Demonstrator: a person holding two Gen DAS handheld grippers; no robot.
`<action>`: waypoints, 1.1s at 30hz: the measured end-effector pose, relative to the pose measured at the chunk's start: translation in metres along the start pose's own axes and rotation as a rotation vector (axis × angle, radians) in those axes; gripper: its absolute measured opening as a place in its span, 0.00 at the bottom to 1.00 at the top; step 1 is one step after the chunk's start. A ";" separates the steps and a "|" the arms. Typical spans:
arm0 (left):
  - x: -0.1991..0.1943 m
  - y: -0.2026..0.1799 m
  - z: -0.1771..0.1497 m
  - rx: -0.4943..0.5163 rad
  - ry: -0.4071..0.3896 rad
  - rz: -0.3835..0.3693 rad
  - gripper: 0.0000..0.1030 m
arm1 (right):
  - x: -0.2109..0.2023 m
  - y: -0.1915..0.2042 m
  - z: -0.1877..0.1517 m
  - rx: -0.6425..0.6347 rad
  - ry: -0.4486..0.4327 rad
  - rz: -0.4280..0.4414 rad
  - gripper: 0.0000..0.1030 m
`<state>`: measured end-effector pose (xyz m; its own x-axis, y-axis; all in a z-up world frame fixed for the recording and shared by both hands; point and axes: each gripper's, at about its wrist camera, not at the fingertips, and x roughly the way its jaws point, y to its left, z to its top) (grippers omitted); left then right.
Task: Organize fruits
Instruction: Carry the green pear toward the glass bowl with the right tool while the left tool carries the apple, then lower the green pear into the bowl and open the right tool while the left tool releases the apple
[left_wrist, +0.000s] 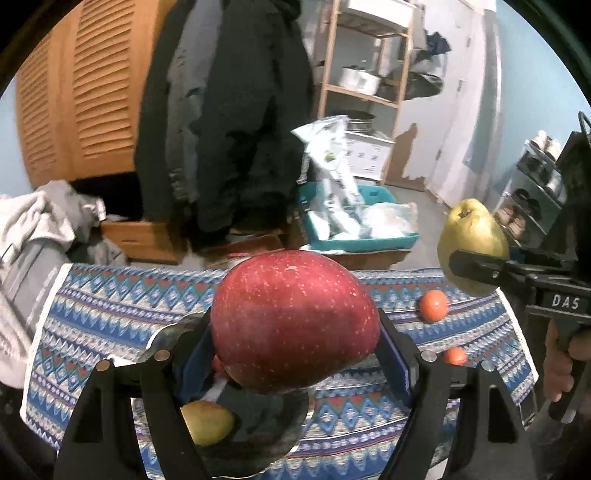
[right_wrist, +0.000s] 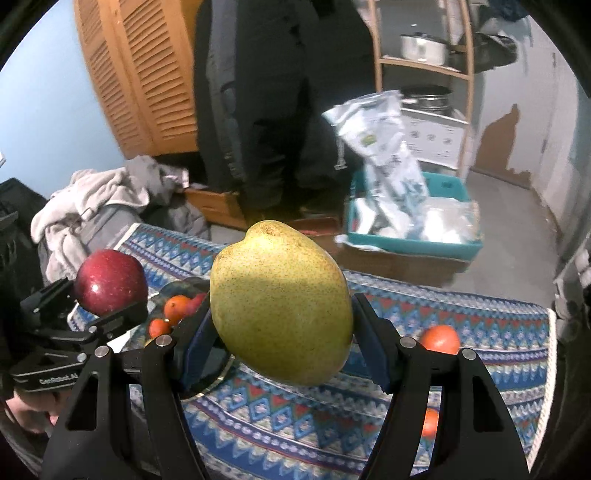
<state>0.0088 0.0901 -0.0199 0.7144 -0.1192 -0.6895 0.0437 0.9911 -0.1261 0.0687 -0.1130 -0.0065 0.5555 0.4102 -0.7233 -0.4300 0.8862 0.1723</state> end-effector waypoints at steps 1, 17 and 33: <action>0.000 0.005 -0.002 -0.007 0.002 0.009 0.78 | 0.006 0.006 0.003 -0.005 0.006 0.010 0.68; 0.035 0.096 -0.044 -0.162 0.127 0.107 0.78 | 0.088 0.081 0.013 -0.066 0.136 0.126 0.68; 0.091 0.116 -0.082 -0.223 0.296 0.109 0.78 | 0.152 0.097 -0.026 -0.107 0.307 0.112 0.68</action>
<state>0.0215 0.1897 -0.1556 0.4723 -0.0580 -0.8795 -0.1981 0.9653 -0.1700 0.0935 0.0295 -0.1174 0.2671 0.4051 -0.8744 -0.5578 0.8049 0.2025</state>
